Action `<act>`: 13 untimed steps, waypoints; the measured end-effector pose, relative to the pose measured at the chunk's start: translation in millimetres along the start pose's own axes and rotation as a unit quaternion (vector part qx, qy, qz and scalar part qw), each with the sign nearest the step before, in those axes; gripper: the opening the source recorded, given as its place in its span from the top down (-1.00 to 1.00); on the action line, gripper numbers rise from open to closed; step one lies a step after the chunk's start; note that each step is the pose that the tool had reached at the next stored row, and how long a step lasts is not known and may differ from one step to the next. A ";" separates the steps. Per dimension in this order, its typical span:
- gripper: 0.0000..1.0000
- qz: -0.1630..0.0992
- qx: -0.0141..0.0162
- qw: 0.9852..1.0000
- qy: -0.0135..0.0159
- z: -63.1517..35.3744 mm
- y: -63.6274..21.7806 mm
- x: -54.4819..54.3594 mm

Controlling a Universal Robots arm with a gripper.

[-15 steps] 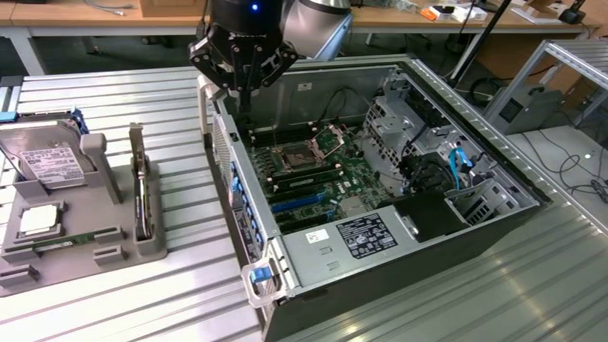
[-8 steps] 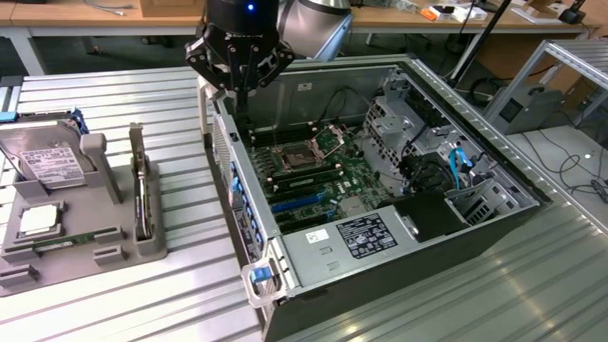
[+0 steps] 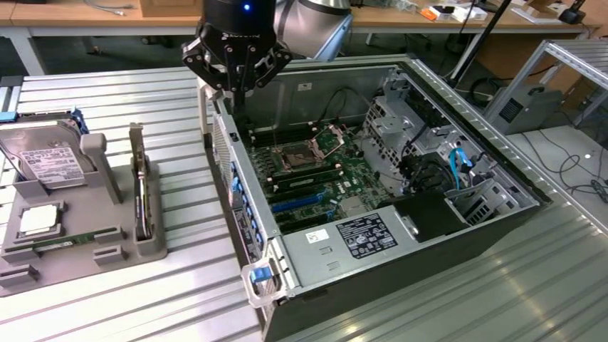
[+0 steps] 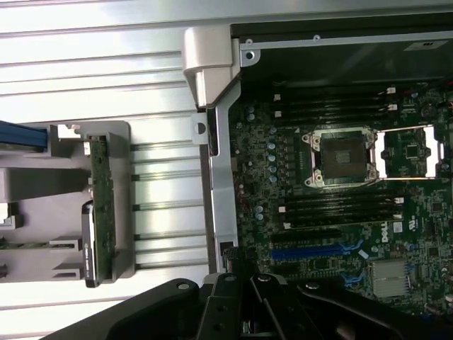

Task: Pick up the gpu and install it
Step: 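Reach for the gpu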

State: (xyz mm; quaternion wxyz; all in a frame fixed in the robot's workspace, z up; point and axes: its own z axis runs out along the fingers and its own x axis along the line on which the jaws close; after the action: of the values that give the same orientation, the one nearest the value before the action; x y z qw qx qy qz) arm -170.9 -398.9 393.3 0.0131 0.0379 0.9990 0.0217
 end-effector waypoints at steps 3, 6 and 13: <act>0.79 0.000 0.000 1.000 0.000 0.0 -0.1 1.1; 0.79 0.000 0.000 1.000 0.000 -0.1 -0.2 2.4; 0.79 0.000 0.000 1.000 0.000 -0.2 -0.5 6.1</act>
State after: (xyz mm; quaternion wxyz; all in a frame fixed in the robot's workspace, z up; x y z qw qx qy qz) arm -177.0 -398.9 393.3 0.0131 0.0378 0.9990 0.0217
